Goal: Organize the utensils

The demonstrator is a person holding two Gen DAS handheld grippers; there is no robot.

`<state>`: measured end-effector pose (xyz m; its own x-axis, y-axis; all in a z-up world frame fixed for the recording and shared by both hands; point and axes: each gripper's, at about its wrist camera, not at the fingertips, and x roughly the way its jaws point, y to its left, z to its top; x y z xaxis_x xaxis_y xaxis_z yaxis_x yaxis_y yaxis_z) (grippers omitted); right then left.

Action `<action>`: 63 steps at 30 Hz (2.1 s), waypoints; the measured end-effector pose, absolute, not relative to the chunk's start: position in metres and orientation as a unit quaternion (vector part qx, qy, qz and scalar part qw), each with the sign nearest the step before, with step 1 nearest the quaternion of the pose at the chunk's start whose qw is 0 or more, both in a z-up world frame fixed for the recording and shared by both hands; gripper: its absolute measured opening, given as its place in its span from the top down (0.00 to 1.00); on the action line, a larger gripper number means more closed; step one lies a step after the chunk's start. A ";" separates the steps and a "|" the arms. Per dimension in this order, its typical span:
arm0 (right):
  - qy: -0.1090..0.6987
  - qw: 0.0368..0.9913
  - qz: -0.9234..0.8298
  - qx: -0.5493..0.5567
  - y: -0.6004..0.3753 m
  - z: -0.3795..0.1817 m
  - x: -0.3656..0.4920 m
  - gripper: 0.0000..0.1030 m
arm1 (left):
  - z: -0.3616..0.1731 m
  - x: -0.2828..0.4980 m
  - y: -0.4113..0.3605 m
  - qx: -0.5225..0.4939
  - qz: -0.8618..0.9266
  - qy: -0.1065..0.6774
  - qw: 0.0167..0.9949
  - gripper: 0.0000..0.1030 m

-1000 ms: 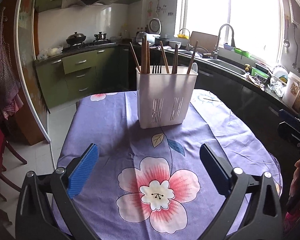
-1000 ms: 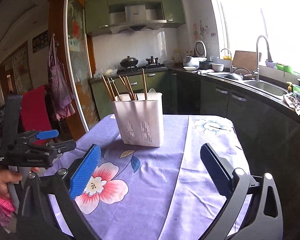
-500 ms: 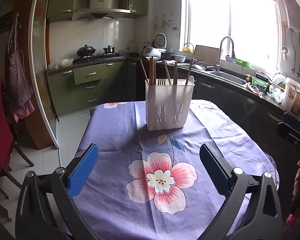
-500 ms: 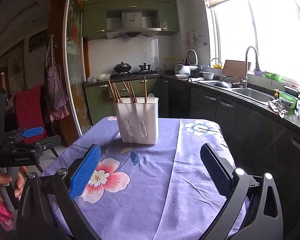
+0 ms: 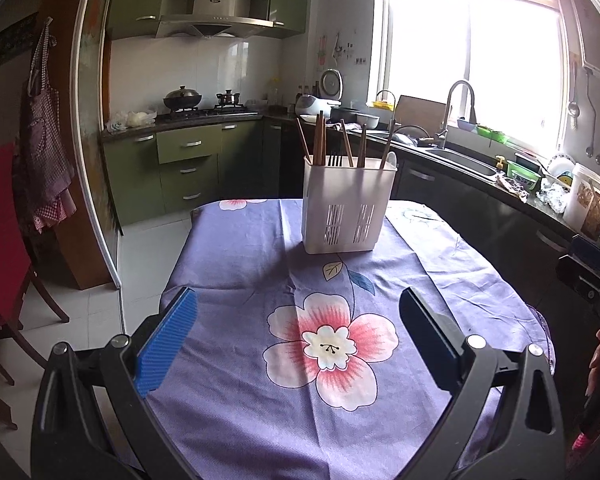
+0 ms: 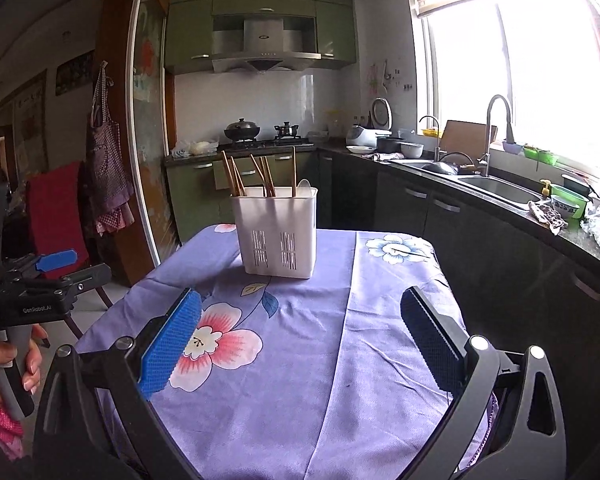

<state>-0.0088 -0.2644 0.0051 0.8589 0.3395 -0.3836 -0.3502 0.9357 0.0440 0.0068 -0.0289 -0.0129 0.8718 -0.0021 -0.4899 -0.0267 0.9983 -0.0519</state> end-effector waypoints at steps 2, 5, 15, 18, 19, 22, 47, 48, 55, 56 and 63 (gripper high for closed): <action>0.197 0.964 0.179 -0.014 -0.264 0.005 -0.010 0.05 | -0.012 0.005 -0.029 -0.030 0.007 0.252 0.967 0.07; 0.197 0.964 0.180 -0.014 -0.263 0.007 -0.011 0.05 | -0.012 0.004 -0.029 -0.030 0.006 0.252 0.967 0.07; 0.196 0.964 0.180 -0.012 -0.263 0.007 -0.012 0.05 | -0.010 0.001 -0.035 -0.025 0.004 0.252 0.967 0.07; 0.197 0.963 0.181 -0.011 -0.263 0.008 -0.012 0.05 | -0.010 0.001 -0.035 -0.026 0.004 0.252 0.967 0.07; 0.197 0.963 0.182 -0.011 -0.263 0.008 -0.012 0.05 | -0.010 0.001 -0.035 -0.025 0.004 0.253 0.967 0.07; 0.198 0.963 0.183 -0.011 -0.261 0.008 -0.012 0.05 | -0.010 0.000 -0.035 -0.026 0.004 0.253 0.967 0.07; 0.199 0.962 0.186 -0.008 -0.257 0.007 -0.012 0.05 | -0.009 0.000 -0.036 -0.026 0.004 0.251 0.968 0.07; 0.200 0.962 0.187 -0.007 -0.256 0.007 -0.012 0.05 | -0.009 0.000 -0.036 -0.026 0.004 0.251 0.968 0.07; 0.201 0.961 0.188 -0.008 -0.255 0.006 -0.012 0.05 | -0.009 -0.001 -0.037 -0.023 0.006 0.251 0.968 0.07; 0.201 0.961 0.189 -0.007 -0.255 0.006 -0.012 0.05 | -0.009 -0.001 -0.037 -0.023 0.006 0.251 0.968 0.07; 0.202 0.961 0.190 -0.009 -0.251 0.004 -0.011 0.05 | -0.006 -0.002 -0.032 -0.024 0.023 0.246 0.969 0.07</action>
